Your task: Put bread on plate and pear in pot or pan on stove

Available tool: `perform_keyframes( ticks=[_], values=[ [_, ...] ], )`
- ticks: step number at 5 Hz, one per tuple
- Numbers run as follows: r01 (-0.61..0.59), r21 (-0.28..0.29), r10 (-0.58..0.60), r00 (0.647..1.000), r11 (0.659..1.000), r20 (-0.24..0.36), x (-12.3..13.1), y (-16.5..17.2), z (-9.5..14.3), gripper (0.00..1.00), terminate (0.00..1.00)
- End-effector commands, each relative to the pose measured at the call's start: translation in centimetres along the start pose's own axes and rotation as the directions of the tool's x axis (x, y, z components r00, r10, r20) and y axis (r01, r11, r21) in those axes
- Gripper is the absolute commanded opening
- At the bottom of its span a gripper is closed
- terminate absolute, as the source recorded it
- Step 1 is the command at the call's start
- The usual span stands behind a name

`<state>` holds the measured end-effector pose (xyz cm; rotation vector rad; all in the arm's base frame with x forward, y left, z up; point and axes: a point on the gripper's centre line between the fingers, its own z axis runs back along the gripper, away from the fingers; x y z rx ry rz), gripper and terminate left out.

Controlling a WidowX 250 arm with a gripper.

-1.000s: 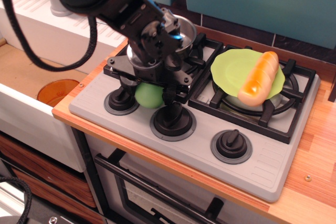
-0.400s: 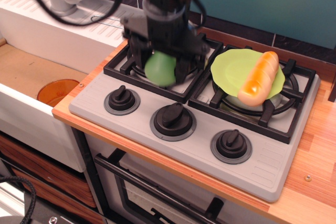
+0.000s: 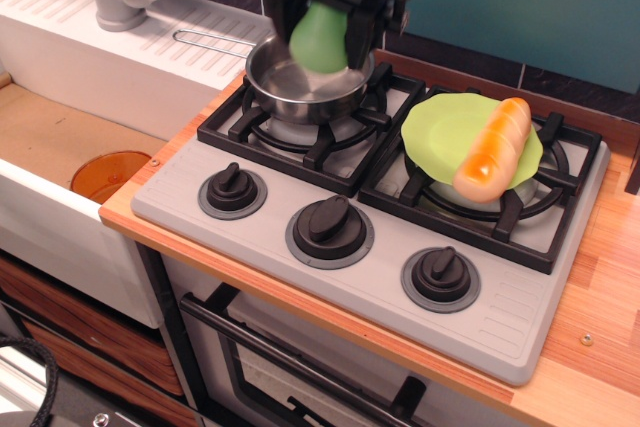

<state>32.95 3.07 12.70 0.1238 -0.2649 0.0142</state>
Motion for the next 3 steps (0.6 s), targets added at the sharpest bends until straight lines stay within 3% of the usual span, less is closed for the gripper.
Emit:
perform_keyframes(
  ticks=[1, 3],
  values=[
    [0.052, -0.010, -0.051, 0.996, 0.999, 0.076, 5.6, 2.2, -0.3, 0.00, 0.00],
    [0.017, -0.020, -0.016, 0.999, 1.000, 0.041, 4.6, 1.5, -1.7, 0.00, 0.00]
  ],
)
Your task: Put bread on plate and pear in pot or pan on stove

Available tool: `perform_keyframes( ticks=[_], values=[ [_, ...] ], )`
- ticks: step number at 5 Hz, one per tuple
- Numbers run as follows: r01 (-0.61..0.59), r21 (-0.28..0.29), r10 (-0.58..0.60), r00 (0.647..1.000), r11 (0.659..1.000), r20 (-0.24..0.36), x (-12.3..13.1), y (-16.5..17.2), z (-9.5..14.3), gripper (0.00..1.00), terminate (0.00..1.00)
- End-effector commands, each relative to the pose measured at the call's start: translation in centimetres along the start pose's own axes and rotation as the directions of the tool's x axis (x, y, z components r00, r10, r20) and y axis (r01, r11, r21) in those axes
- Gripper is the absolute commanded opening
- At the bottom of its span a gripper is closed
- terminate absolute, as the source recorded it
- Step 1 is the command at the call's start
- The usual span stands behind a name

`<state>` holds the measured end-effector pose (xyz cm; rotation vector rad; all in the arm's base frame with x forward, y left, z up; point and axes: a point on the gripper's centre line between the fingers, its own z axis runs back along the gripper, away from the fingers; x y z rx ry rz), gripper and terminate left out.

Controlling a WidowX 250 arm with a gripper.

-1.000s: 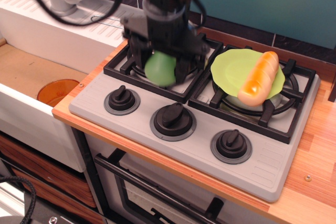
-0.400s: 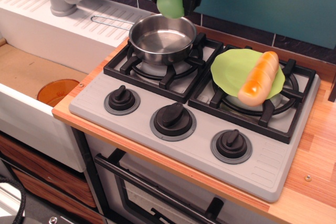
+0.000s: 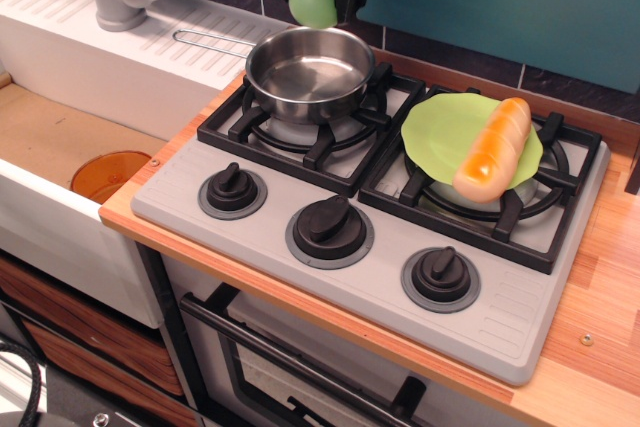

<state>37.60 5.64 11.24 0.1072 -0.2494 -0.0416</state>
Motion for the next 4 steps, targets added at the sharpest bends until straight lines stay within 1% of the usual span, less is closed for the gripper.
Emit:
perform_keyframes(
  ticks=[1, 2, 3, 4],
  values=[
    [-0.078, -0.005, 0.078, 0.993, 0.997, 0.085, -1.2, -1.9, -0.1, 0.00, 0.00],
    [-0.092, -0.009, 0.092, 0.991, 0.996, 0.100, -2.4, -2.6, -0.7, 0.00, 0.00],
    [-0.077, -0.010, 0.078, 0.992, 0.997, 0.101, -2.7, -2.7, -0.9, 1.00, 0.00],
    [-0.074, -0.014, 0.075, 0.994, 0.997, 0.086, -2.5, -2.7, 0.0, 1.00, 0.00]
  ],
)
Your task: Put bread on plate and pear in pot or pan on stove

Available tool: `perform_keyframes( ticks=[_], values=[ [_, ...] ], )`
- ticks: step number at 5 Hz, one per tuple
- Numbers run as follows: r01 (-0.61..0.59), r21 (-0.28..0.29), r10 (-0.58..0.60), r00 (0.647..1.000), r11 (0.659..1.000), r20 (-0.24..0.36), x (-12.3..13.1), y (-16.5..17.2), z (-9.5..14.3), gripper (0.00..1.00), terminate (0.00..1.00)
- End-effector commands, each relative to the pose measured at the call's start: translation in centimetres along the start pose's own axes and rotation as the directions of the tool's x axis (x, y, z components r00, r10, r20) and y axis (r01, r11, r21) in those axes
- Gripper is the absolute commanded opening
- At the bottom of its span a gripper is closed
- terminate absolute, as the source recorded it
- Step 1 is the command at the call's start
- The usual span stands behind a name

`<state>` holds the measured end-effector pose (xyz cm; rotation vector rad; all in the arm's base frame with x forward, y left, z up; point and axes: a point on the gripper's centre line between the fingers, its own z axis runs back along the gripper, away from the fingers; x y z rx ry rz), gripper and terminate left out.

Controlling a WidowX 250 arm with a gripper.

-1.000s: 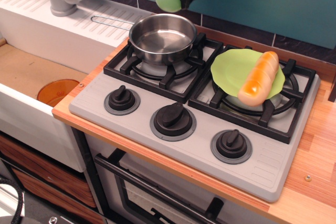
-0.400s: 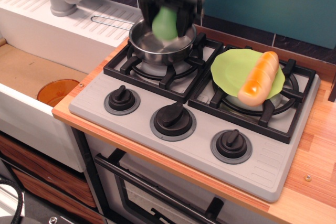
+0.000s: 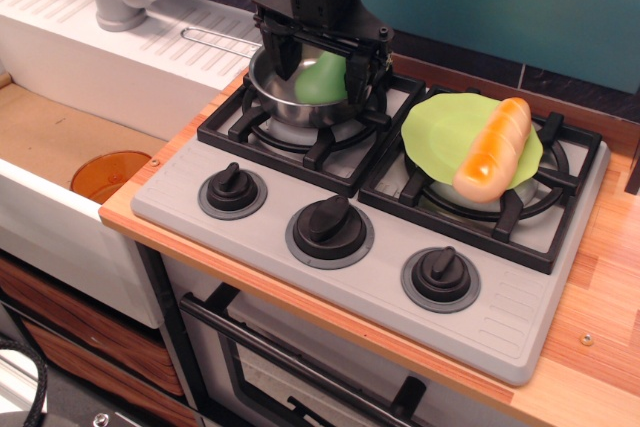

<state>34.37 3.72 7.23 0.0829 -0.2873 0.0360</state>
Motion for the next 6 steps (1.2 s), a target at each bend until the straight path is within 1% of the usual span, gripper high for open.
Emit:
perform_keyframes(
  ticks=[1, 2, 3, 4, 5, 6],
  values=[
    [0.005, 0.002, -0.005, 0.999, 1.000, 0.038, 1.7, -0.7, 3.9, 1.00, 0.00],
    [0.002, 0.008, -0.002, 1.000, 1.000, 0.022, 1.7, -1.6, 5.4, 1.00, 0.00],
    [0.010, -0.018, -0.010, 1.000, 1.000, 0.008, 1.5, -2.5, 6.3, 1.00, 0.00],
    [-0.012, -0.015, 0.012, 1.000, 1.000, 0.001, 0.8, -4.2, 7.3, 1.00, 0.00],
    [-0.038, -0.032, 0.037, 0.999, 0.999, -0.009, -0.2, -6.4, 8.1, 1.00, 0.00],
    [-0.056, -0.026, 0.055, 0.998, 0.998, -0.018, -1.0, -8.1, 9.1, 1.00, 0.00]
  ],
)
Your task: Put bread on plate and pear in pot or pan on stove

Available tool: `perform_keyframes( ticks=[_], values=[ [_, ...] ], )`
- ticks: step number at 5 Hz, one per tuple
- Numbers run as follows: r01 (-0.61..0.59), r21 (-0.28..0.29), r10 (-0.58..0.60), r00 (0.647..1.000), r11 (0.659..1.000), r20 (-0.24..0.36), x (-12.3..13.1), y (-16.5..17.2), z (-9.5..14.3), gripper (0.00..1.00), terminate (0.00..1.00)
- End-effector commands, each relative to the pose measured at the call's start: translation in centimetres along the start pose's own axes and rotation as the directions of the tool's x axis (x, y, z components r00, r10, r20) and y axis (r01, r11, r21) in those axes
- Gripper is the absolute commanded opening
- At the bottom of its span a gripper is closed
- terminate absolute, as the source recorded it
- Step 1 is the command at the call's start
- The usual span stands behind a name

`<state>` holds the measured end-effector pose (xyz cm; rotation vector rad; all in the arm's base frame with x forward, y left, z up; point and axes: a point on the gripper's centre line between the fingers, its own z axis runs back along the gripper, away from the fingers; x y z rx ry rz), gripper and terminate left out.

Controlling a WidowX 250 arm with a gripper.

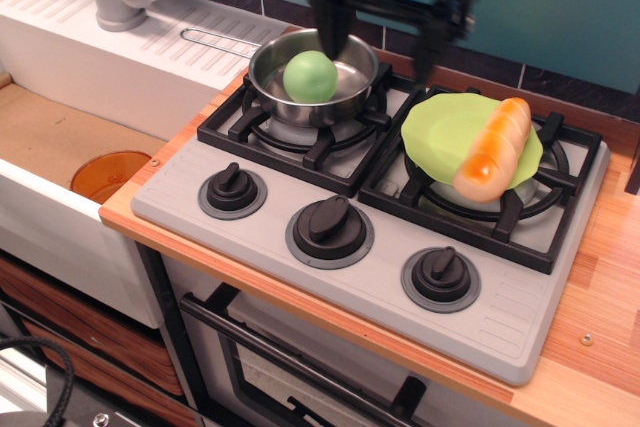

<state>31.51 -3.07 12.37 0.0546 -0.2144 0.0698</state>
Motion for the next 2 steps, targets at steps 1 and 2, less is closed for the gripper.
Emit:
perform_keyframes(
  ticks=[1, 2],
  values=[
    [-0.012, -0.028, 0.014, 0.997, 1.000, 0.076, 0.12, -2.52, 2.38, 1.00, 0.00],
    [-0.017, -0.083, 0.024, 0.997, 0.996, 0.078, 1.10, -2.30, 1.57, 1.00, 1.00]
  ],
)
